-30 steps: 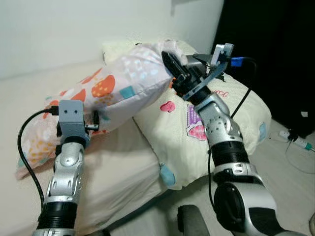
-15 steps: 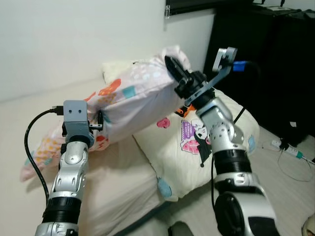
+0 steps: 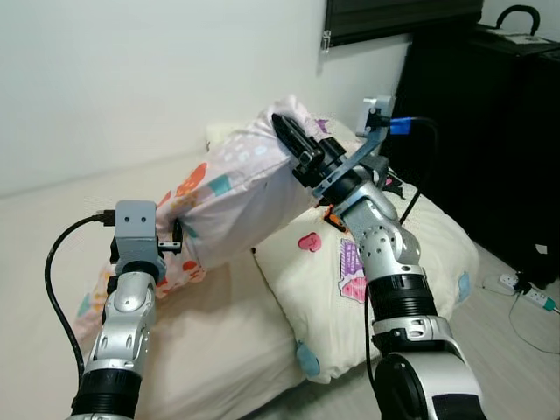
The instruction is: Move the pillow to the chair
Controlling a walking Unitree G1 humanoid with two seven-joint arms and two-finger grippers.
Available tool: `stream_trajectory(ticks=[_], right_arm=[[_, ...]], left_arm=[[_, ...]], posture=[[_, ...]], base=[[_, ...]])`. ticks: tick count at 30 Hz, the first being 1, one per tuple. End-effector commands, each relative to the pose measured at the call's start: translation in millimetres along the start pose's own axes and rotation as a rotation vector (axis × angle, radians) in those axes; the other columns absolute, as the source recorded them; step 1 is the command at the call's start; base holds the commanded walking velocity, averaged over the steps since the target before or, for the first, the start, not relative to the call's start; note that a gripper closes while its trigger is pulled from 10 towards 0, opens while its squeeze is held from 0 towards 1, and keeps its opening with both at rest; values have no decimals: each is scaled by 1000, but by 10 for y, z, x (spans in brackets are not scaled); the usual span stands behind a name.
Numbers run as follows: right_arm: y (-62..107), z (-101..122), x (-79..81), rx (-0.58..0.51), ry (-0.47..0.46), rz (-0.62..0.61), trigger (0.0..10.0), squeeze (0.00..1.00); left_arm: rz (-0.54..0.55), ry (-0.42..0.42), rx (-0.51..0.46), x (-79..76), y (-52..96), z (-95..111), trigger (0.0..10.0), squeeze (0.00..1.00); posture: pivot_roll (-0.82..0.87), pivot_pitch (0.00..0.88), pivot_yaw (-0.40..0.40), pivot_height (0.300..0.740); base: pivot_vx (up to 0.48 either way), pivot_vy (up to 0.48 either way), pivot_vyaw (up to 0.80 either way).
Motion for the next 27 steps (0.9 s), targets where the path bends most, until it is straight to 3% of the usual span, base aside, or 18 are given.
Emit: stream_trajectory(ticks=[1, 7, 14, 20, 27], right_arm=[[-38, 53, 79, -33, 11, 32, 0, 0], [-15, -158, 188, 20, -20, 39, 0, 0], [0, -169, 181, 25, -8, 27, 0, 0], [-44, -40, 66, 15, 11, -6, 0, 0], [-114, 296, -107, -61, 77, -75, 0, 0]], left_arm=[[-4, -5, 3, -26, 21, -35, 10000, 0], [-24, -17, 18, -63, 85, -98, 10000, 0], [-21, -13, 23, -62, 108, -118, 10000, 0], [-20, -5, 5, -73, 69, -70, 10000, 0], [-19, 5, -17, -99, 25, -15, 10000, 0]], posture=[[-188, 0, 13, 740], [-179, 0, 8, 740], [-174, 0, -3, 740], [-171, 0, -11, 740], [-168, 0, -20, 740]], base=[[0, 0, 0], [0, 0, 0], [0, 0, -58], [0, 0, -800], [0, 0, -789]])
Point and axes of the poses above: a point about 5 cm out from each wrist's last joint towards the gripper, its own y axis pointing back from the gripper into the wrist, its own z axis along the axis of the wrist's last joint, x = y × z, the point moved 1 cm from there along -y, pointing out of the wrist towards the gripper, and after that the axes turned 14 degrees about y, right-handed, at the moved point
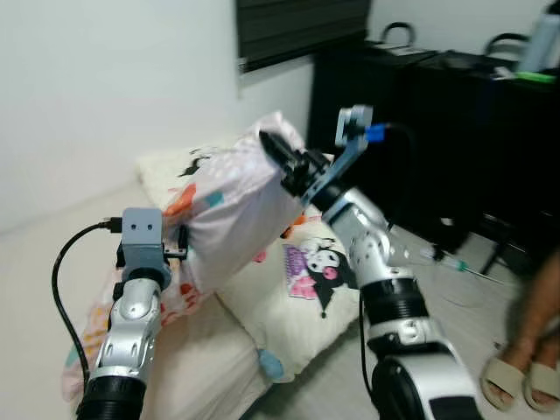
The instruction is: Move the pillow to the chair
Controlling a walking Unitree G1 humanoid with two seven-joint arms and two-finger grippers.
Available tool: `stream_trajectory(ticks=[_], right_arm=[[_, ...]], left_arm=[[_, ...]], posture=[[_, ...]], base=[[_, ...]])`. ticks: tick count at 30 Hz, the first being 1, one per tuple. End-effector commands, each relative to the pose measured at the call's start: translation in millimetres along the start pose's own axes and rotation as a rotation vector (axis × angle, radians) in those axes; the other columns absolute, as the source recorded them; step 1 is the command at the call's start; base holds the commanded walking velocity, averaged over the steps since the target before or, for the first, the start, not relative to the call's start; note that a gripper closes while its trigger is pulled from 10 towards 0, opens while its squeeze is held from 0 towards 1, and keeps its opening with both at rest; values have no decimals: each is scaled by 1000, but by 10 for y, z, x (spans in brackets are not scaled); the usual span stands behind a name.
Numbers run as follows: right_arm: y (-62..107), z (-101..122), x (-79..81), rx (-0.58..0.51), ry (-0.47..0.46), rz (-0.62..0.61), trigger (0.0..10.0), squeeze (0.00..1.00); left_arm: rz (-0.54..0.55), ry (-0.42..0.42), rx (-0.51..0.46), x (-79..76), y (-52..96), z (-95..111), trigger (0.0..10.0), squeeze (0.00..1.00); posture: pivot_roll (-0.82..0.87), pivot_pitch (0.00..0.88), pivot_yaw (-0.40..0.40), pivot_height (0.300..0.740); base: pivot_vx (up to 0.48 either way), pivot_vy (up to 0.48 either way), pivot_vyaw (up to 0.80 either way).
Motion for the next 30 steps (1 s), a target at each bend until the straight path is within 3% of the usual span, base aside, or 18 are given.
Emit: stream_trajectory(ticks=[1, 8, 14, 30], right_arm=[[-66, 311, -51, -116, 45, -17, 0, 0], [-78, 511, -163, -146, 104, -77, 0, 0], [-55, 518, -244, -123, 133, -131, 0, 0], [-16, 728, -460, -154, 180, -251, 0, 0]], left_arm=[[10, -1, -8, -1, -11, 16, 10000, 0], [6, 8, -19, -36, -33, 42, 10000, 0], [3, 9, -26, -39, -38, 55, 10000, 0], [44, 22, -93, 87, -130, 259, 10000, 0]], posture=[[-168, 0, -20, 740], [-170, 0, -18, 740], [-172, 0, -18, 740], [-173, 0, -17, 740]], base=[[0, 0, -788], [0, 0, -784], [0, 0, -781], [0, 0, -782]])
Point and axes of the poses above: a point about 5 cm out from each wrist's last joint towards the gripper, its own y axis pointing back from the gripper into the wrist, its own z axis along the axis of the wrist's last joint, x = y × z, the point moved 1 cm from there along -y, pointing out of the wrist towards the gripper, and after that the axes turned 14 degrees about y, right-handed, at the moved point
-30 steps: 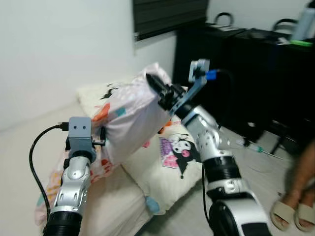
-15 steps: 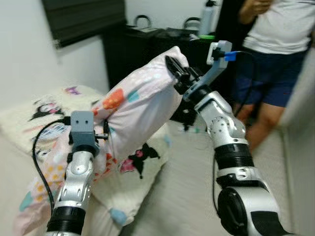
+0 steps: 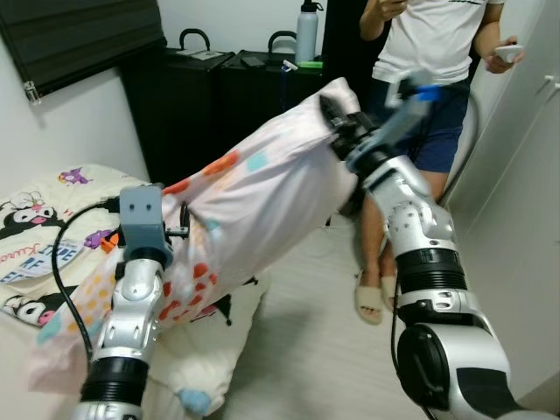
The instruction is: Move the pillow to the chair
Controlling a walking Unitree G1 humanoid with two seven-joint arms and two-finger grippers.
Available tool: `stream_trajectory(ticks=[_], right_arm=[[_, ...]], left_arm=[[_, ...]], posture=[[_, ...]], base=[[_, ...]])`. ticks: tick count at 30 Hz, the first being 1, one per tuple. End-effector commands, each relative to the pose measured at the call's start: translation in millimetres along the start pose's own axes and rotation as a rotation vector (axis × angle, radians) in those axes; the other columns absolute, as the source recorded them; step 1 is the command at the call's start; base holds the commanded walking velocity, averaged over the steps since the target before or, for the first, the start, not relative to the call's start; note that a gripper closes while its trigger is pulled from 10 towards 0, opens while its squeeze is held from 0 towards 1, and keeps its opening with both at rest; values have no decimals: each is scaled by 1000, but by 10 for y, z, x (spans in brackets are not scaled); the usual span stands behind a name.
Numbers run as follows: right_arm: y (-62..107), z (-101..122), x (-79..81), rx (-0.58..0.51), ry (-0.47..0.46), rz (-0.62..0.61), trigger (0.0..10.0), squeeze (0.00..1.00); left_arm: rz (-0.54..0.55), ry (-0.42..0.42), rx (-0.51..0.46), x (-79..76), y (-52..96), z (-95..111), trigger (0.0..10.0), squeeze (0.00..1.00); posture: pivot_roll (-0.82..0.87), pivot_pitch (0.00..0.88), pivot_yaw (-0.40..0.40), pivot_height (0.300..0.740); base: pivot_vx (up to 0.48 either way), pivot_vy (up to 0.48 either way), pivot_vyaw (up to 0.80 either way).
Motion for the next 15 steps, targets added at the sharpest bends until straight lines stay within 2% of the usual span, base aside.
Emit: stream_trajectory(ticks=[1, 10, 15], right_arm=[[-45, 204, -39, -84, 33, -19, 0, 0], [-10, 215, -162, -78, 49, -73, 0, 0], [-3, 197, -175, -71, 53, -85, 0, 0]], left_arm=[[19, -5, 1, 57, -14, 8, 10000, 0], [8, -3, -45, 68, -72, 149, 10000, 0], [-2, -7, -54, 54, -82, 178, 10000, 0]], posture=[[-173, 0, -17, 740], [-173, 0, -14, 740], [-174, 0, -12, 740]], base=[[0, 0, -788], [0, 0, -781], [0, 0, -781]])
Point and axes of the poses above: a point about 5 cm out from each wrist's last joint towards the gripper, its own y axis pointing back from the gripper into the wrist, its own z axis along the axis of the wrist's last joint, x = y × z, the point moved 1 cm from there along -y, pointing out of the wrist towards the gripper, and after that the axes turned 14 degrees about y, right-handed, at the moved point
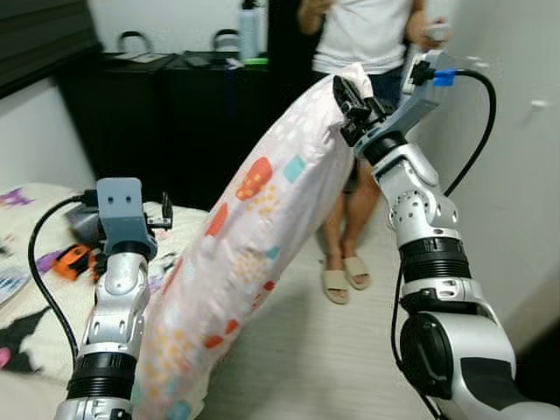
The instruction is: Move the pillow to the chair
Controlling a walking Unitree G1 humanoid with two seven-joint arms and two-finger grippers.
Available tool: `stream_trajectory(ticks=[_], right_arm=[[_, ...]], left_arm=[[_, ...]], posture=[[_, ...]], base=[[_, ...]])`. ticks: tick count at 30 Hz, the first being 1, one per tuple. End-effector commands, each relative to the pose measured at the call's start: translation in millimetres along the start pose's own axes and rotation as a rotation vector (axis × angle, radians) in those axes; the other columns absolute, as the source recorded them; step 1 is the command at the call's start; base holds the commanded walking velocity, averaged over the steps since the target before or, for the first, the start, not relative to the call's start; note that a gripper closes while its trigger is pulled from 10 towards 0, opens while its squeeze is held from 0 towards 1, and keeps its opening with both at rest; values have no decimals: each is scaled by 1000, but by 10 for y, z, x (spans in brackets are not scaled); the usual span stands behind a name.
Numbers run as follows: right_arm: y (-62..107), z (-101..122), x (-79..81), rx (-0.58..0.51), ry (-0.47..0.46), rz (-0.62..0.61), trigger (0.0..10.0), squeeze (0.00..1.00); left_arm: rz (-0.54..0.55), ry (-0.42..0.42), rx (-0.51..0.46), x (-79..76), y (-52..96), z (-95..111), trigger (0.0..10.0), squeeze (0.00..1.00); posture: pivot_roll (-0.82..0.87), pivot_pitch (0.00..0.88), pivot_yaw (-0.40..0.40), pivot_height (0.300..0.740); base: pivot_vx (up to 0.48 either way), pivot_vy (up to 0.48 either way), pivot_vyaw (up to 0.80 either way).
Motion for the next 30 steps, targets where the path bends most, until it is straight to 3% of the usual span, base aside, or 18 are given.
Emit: stream_trajectory(ticks=[1, 12, 18, 30], right_arm=[[-45, 198, 3, -94, 26, -9, 0, 0], [-25, 157, -66, -76, 39, -50, 0, 0], [-7, 136, -108, -60, 51, -70, 0, 0], [92, -193, -177, 73, 78, -136, 0, 0]], left_arm=[[10, -11, -5, 61, 0, 23, 10000, 0], [4, -10, -8, 33, 7, 36, 10000, 0], [3, 31, -4, -12, 20, 33, 10000, 0], [-2, 28, 0, -22, 38, 26, 10000, 0]], posture=[[-174, 0, -10, 740], [-170, 0, -14, 740], [-170, 0, -14, 740], [-167, 0, -22, 740]], base=[[0, 0, -781], [0, 0, -781], [0, 0, -781], [0, 0, -781]])
Point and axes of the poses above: a point about 5 cm out from each wrist's last joint towards the gripper, its own y axis pointing back from the gripper into the wrist, its own z axis along the axis of the wrist's last joint, x = y × z, the point moved 1 cm from there along -y, pointing out of the wrist towards the gripper, and after that the axes turned 14 degrees about y, right-handed, at the moved point
